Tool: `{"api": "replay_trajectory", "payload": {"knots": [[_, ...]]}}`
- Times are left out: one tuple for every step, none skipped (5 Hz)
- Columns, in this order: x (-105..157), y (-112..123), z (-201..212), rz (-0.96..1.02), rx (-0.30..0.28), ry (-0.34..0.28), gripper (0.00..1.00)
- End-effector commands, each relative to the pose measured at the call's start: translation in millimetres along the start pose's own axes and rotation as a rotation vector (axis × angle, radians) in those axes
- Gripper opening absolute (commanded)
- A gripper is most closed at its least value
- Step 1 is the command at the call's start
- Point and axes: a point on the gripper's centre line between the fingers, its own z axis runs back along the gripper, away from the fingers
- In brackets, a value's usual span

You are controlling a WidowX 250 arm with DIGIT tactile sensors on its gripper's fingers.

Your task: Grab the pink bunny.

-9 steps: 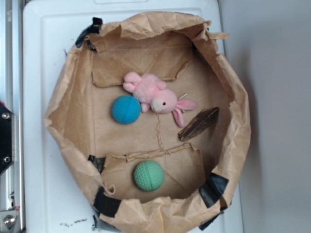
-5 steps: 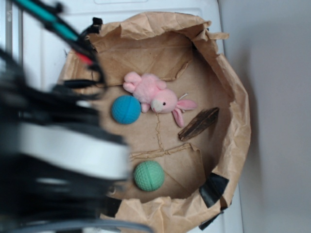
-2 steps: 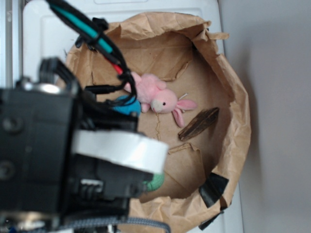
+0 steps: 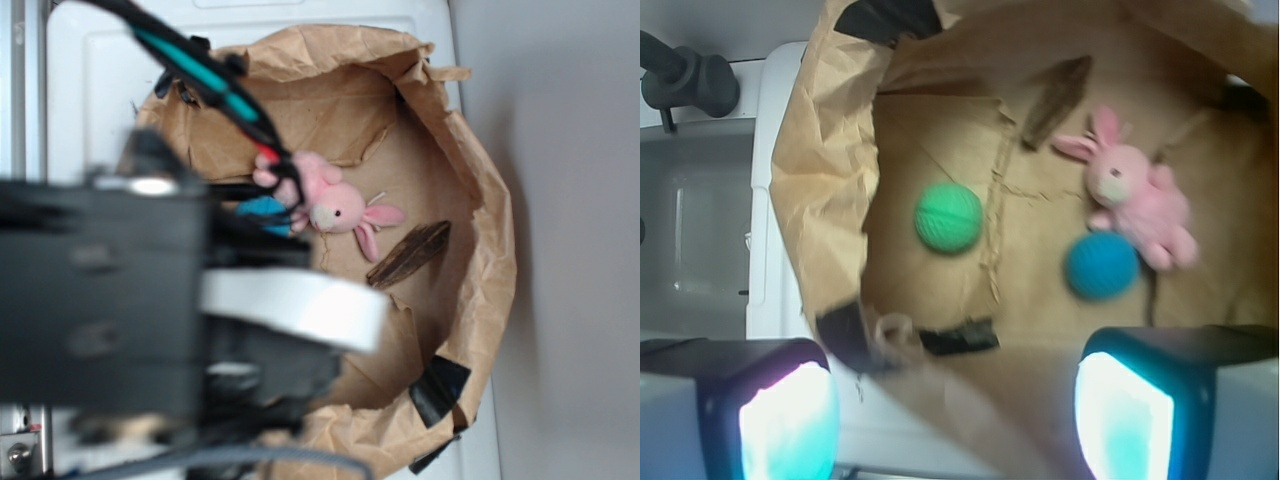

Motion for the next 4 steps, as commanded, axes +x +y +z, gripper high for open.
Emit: {"api": "replay_trajectory", "payload": {"knots": [[13, 27, 14, -0.119, -0.016, -0.127, 1.00], [12, 36, 13, -0.236, 0.001, -0.159, 1.00], [26, 45, -5, -0.285, 0.010, -0.138, 1.00], [32, 43, -27, -0.297, 0.040, -0.098, 1.00]]}}
